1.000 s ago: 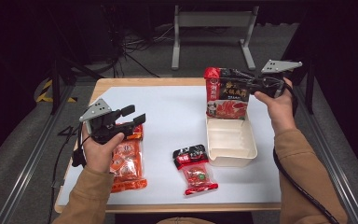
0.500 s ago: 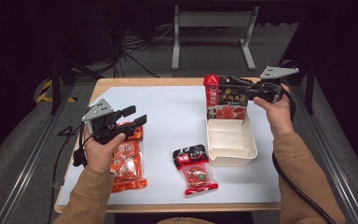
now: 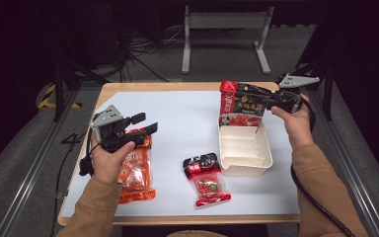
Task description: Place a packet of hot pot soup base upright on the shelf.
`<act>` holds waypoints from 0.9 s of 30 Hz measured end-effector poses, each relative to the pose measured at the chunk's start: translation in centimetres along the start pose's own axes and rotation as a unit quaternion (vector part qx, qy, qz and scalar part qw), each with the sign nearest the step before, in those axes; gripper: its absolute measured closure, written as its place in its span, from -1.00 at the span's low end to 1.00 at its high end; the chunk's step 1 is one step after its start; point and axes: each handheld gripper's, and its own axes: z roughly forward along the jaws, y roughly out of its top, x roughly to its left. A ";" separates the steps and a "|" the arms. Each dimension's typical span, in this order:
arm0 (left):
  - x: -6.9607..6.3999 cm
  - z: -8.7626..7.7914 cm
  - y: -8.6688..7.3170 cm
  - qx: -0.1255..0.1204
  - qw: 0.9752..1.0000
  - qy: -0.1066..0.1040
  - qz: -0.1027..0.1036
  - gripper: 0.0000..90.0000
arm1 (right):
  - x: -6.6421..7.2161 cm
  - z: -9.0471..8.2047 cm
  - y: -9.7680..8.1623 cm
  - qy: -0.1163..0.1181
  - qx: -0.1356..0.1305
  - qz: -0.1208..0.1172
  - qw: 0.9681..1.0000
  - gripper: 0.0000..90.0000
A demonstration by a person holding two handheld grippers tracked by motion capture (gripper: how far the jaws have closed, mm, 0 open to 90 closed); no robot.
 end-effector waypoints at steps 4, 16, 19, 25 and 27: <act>-0.1 0.1 0.0 0.004 1.000 -0.003 -0.002 -0.13 | -0.2 0.0 -0.8 -0.005 -0.005 0.010 1.000 0.67; -0.2 0.7 -0.1 0.017 1.000 -0.007 0.004 -0.15 | 0.6 0.3 -0.6 -0.014 0.008 -0.004 1.000 0.68; 0.0 0.6 -0.1 0.020 1.000 -0.008 0.002 -0.16 | 0.6 0.3 -0.6 -0.015 0.009 -0.001 1.000 0.62; 0.6 0.6 -0.4 0.030 1.000 -0.010 0.004 -0.23 | 1.0 0.0 -0.6 -0.029 0.020 -0.007 0.999 0.14; 0.7 0.6 -0.5 0.034 0.999 -0.009 0.002 -0.25 | 1.1 -0.3 -0.5 -0.035 0.015 -0.001 0.999 0.03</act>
